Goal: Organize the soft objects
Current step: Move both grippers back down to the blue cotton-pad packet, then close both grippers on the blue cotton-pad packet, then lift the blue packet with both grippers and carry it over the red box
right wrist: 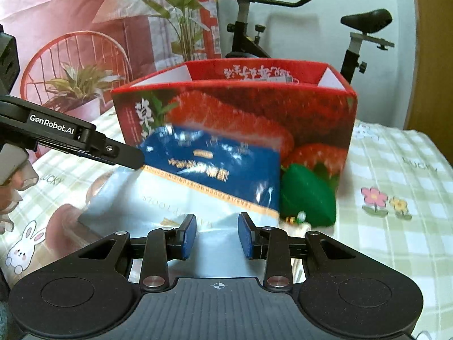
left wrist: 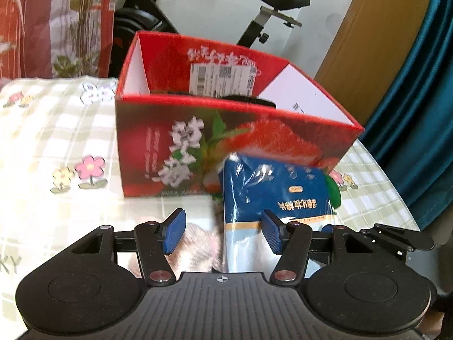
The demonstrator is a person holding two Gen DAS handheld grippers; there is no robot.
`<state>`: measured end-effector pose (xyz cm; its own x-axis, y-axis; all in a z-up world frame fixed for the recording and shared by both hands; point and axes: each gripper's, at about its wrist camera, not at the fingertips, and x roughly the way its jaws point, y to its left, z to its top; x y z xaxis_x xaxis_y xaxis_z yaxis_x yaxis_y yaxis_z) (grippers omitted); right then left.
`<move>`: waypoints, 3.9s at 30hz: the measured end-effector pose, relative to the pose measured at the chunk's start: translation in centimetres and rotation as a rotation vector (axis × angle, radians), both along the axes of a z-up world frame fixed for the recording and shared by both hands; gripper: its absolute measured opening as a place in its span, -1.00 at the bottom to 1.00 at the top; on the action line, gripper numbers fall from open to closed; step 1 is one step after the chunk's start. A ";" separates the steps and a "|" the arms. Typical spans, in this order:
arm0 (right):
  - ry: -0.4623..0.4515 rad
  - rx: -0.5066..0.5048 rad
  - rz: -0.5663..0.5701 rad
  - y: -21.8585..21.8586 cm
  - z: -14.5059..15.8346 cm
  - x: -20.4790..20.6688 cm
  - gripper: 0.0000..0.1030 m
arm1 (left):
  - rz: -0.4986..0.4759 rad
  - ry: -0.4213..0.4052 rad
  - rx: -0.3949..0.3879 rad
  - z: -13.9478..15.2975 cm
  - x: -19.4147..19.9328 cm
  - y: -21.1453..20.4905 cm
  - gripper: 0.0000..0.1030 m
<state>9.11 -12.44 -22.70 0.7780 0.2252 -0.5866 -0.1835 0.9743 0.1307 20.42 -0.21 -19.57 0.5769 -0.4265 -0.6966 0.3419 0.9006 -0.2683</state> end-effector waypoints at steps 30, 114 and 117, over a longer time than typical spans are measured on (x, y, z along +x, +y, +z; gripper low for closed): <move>-0.100 0.137 -0.116 -3.2 -1.2 -1.4 -0.20 | -0.025 -0.014 -0.074 -3.1 -4.2 0.4 -0.48; -0.319 0.013 0.144 -2.3 14.3 8.3 -0.77 | 0.035 -0.311 -0.094 11.0 3.2 0.5 -0.53; -0.332 -0.034 0.129 -2.2 14.3 10.9 -0.77 | 0.051 -0.313 -0.097 11.0 5.3 0.1 -0.53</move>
